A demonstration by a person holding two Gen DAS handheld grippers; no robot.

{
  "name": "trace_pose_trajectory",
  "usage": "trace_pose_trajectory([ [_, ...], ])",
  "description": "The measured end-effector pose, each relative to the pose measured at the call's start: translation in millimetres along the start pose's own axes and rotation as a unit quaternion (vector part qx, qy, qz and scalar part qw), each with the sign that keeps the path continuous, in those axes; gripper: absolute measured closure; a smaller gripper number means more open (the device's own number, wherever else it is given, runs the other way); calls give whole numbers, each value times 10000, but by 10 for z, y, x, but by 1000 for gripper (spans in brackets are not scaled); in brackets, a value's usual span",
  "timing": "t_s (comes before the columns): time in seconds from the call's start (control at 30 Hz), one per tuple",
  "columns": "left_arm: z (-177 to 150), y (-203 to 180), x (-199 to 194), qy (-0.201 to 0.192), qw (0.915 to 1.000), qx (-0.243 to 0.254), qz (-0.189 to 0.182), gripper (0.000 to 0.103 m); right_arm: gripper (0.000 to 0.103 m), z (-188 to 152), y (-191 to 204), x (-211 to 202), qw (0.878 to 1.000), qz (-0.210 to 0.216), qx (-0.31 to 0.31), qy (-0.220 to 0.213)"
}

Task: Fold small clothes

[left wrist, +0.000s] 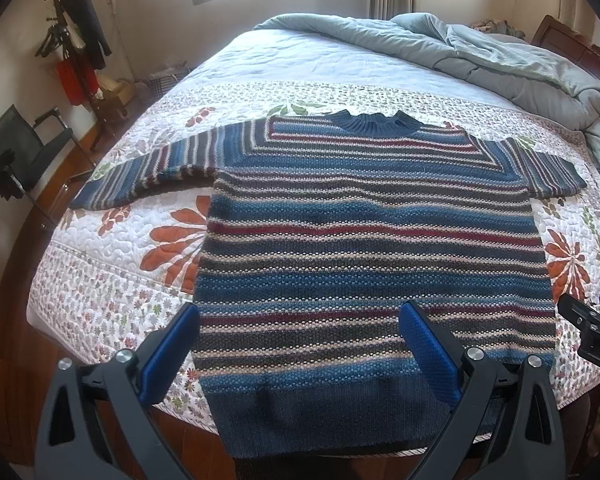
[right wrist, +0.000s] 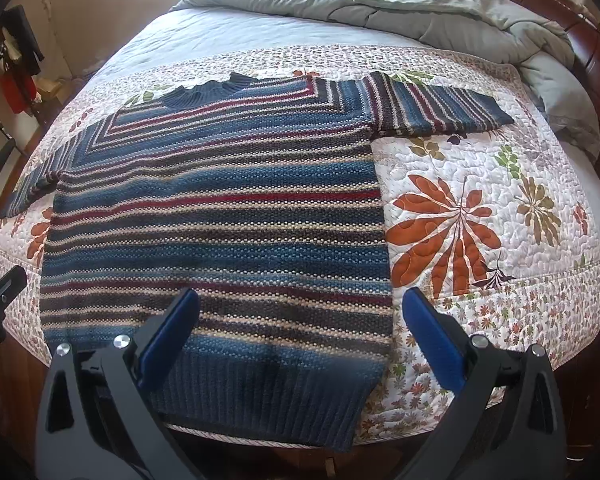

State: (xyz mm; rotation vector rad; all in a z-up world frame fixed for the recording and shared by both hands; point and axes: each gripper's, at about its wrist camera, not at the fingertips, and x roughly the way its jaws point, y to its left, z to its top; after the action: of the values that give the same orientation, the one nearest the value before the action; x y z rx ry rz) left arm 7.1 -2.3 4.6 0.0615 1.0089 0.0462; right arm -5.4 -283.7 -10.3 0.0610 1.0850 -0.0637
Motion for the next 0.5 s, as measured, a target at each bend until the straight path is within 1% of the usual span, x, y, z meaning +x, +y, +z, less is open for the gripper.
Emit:
trace_pose_trajectory([
  [0.37,7,-7,22,27,10000,14,2,4,2,14,-14,44,10000,18,7,23],
  [0.5,77,-53,150,158,9999,2,33,4,2,140,-145,137,10000,-3,21,56],
])
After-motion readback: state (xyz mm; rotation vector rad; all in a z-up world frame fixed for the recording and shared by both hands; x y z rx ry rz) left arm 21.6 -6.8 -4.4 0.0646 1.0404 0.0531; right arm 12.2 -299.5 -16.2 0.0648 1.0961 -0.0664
